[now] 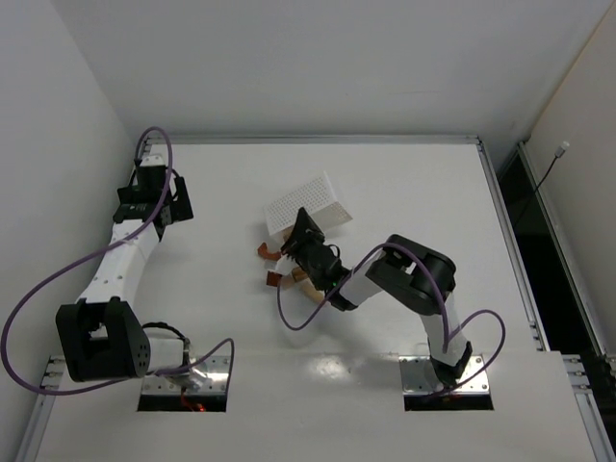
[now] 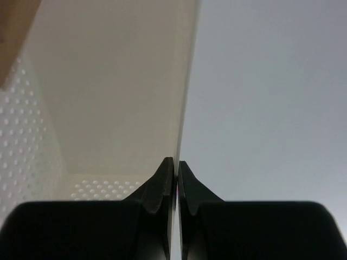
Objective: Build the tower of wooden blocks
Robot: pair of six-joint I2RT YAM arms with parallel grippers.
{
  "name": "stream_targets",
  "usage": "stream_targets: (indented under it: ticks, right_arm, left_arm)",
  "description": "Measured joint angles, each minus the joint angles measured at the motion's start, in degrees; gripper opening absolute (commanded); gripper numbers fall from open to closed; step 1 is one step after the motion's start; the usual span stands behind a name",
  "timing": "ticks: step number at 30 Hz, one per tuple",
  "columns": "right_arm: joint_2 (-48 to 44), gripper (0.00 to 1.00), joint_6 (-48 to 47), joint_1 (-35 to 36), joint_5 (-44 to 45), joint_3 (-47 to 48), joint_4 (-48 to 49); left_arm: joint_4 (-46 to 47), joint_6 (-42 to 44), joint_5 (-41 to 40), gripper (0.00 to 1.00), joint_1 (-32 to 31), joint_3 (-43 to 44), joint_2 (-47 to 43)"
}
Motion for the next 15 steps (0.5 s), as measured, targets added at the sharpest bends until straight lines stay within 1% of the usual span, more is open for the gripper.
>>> stream_targets:
  ticks: [7, 11, 15]
  right_arm:
    - [0.2, 0.0, 0.0, -0.4, -0.2, 7.0, -0.5]
    - [-0.6, 0.0, 0.1, -0.3, 0.5, 4.5, 1.7]
    - [0.0, 0.0, 0.1, -0.9, 1.7, 5.9, -1.5]
  left_arm:
    - [0.0, 0.0, 0.0, 1.0, 0.0, 0.2, 0.0]
    - [0.5, 0.0, 0.0, 1.0, 0.0, 0.3, 0.0]
    - [0.5, 0.1, 0.0, 1.0, 0.0, 0.3, 0.0]
